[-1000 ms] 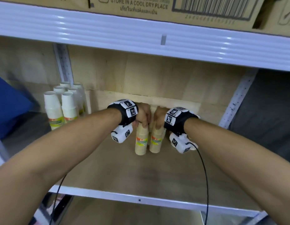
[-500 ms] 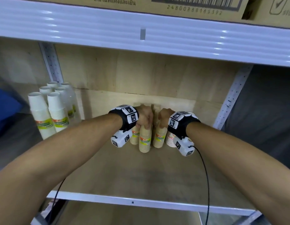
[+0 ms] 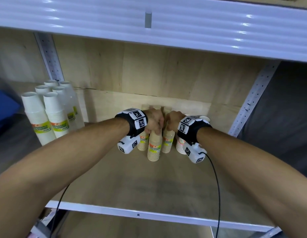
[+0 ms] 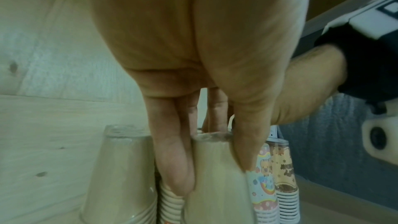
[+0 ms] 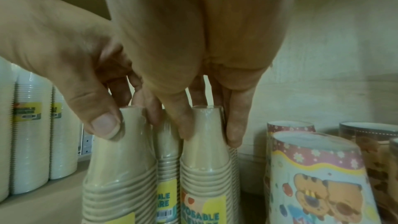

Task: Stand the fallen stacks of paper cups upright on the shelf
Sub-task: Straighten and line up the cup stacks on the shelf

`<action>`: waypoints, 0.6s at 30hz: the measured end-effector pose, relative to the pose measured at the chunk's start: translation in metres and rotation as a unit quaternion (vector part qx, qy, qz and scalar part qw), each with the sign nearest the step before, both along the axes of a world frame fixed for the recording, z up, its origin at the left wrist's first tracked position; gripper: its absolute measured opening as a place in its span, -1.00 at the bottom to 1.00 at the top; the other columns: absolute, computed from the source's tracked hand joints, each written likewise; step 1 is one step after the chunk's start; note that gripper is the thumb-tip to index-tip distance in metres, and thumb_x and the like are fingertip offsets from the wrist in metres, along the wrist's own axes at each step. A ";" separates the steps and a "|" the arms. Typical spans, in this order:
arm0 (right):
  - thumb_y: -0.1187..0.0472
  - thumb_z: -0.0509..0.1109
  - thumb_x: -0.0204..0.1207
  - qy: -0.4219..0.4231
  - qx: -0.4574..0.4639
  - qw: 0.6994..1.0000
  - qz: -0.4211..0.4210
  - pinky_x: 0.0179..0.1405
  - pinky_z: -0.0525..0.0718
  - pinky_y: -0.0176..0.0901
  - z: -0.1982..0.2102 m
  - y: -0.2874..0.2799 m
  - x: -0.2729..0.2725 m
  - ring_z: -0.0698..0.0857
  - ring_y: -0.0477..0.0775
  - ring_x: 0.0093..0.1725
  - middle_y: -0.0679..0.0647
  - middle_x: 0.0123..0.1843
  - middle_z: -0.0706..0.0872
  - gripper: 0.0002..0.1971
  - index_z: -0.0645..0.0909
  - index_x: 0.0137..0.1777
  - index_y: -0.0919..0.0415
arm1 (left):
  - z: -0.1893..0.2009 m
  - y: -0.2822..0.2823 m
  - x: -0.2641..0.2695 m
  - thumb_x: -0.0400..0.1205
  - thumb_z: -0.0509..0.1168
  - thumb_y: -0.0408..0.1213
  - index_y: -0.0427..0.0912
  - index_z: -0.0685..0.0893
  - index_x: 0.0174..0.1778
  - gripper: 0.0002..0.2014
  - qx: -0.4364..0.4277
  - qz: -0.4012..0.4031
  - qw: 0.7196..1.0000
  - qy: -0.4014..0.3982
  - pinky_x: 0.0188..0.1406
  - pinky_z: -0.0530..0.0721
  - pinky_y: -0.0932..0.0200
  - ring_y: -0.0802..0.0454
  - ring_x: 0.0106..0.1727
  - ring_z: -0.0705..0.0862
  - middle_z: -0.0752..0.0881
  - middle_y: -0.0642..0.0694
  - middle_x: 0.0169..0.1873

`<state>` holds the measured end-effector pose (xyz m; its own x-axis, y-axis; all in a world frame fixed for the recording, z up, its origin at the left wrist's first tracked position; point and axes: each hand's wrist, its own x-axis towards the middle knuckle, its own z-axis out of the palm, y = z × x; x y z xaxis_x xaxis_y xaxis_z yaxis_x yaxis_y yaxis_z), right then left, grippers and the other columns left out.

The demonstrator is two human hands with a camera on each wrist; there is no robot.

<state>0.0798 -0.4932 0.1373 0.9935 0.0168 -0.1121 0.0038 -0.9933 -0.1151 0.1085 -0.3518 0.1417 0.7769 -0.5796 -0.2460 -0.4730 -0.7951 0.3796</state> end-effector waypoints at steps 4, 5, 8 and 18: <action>0.28 0.44 0.50 -0.002 0.018 1.000 -0.001 -0.16 0.57 -0.16 0.001 -0.001 0.002 0.75 0.19 0.08 0.19 0.10 0.75 -0.73 0.70 0.19 0.28 | 0.001 -0.003 -0.001 0.50 0.54 -0.29 -0.06 0.72 0.04 -0.76 0.008 -0.002 1.000 0.001 -0.48 0.67 0.29 0.01 -0.34 0.78 0.74 -0.13 0.03; 0.27 0.45 0.49 -0.002 0.024 1.000 -0.004 -0.18 0.57 -0.16 0.002 -0.002 0.002 0.74 0.18 0.06 0.19 0.10 0.76 -0.74 0.70 0.17 0.28 | 0.001 -0.003 -0.001 0.49 0.55 -0.28 -0.06 0.71 0.06 -0.74 0.010 -0.002 1.000 0.002 -0.45 0.69 0.27 -0.02 -0.31 0.79 0.74 -0.13 0.04; 0.23 0.49 0.46 -0.012 0.042 0.999 -0.011 -0.27 0.57 -0.20 0.009 -0.005 0.002 0.71 0.13 -0.03 0.18 0.07 0.75 -0.71 0.71 0.16 0.28 | 0.003 -0.002 -0.001 0.48 0.56 -0.24 -0.07 0.72 0.10 -0.70 0.009 0.001 1.000 0.004 -0.39 0.74 0.22 -0.06 -0.19 0.80 0.74 -0.12 0.06; 0.06 0.48 0.47 -0.079 0.053 0.995 -0.006 -0.10 0.61 -0.18 0.050 0.016 0.003 0.69 0.16 0.08 0.17 0.21 0.67 -0.61 0.65 0.22 0.27 | 0.055 0.034 -0.011 0.44 0.58 -0.09 -0.04 0.72 0.05 -0.68 0.010 0.055 0.997 -0.051 -0.32 0.76 0.22 0.01 -0.30 0.75 0.71 -0.01 -0.20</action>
